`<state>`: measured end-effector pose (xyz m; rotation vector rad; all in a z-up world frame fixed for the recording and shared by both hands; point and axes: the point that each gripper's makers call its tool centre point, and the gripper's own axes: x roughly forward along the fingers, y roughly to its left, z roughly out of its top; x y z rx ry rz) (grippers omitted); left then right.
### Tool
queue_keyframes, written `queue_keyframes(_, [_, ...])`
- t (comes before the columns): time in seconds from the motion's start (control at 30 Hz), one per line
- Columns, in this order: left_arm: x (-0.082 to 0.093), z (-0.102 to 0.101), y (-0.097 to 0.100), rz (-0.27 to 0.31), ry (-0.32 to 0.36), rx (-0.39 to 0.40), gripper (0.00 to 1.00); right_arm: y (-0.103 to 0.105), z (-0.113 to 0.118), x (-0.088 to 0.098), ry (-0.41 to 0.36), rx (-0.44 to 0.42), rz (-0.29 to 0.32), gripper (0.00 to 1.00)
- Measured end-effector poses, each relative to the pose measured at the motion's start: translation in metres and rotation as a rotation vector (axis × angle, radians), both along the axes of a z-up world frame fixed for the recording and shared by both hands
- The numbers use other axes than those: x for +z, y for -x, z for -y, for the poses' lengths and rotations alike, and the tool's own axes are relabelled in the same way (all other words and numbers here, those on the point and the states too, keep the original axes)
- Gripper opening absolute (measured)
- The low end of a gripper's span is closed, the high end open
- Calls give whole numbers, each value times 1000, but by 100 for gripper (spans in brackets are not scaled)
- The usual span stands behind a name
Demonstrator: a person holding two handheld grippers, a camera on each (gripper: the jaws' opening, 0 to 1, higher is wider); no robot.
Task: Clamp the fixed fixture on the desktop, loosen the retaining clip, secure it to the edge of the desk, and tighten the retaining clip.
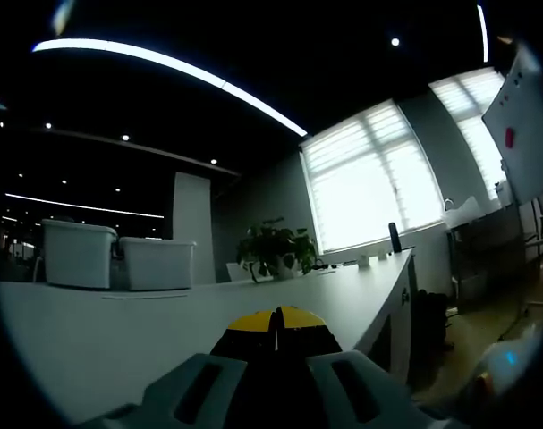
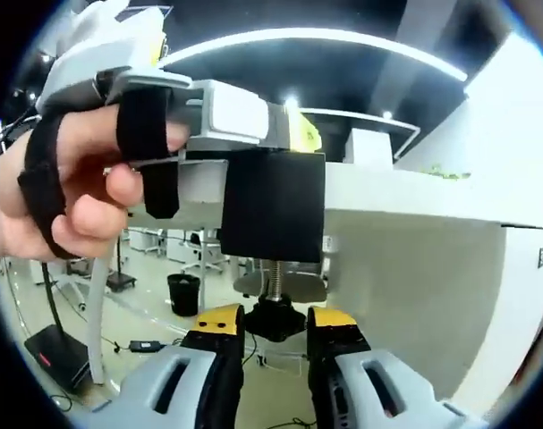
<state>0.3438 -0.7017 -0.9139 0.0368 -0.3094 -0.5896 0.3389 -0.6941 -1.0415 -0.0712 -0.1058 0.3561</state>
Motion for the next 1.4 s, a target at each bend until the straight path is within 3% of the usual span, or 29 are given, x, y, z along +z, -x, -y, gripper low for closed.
queue_keyframes(0.23, [0, 0, 0, -1, 0, -1, 1, -2, -2, -1, 13, 64, 23, 25])
queue_keyframes(0.4, [0, 0, 0, -1, 0, -5, 1, -5, -8, -1, 4, 247, 30, 25])
queue_keyframes(0.67, [0, 0, 0, -1, 0, -6, 1, -5, -20, 0, 130, 594, 33, 26])
queue_keyframes(0.87, [0, 0, 1, 3, -1, -5, 1, 0, -22, -3, 194, 718, 26, 26])
queue_keyframes(1.0, [0, 0, 1, 10, -2, -5, 1, 0, -23, -3, 201, 736, 20, 26])
queue_keyframes(1.1, [0, 0, 1, 8, -2, -5, 1, 2, -19, -4, 199, 676, 37, 27])
queue_keyframes(1.17, [0, 0, 1, 6, 0, -4, 1, 3, -15, -11, 164, 614, 14, 32])
queue_keyframes(1.2, [0, 0, 1, 6, -1, -3, 1, 4, -11, -10, 104, 564, 11, 37])
queue_keyframes(1.23, [0, 0, 1, 6, -2, -3, 1, 5, -9, -10, 123, 529, 58, 43])
queue_keyframes(1.4, [0, -1, 0, 8, -2, -2, 1, 17, -5, -22, 80, 324, 29, 39])
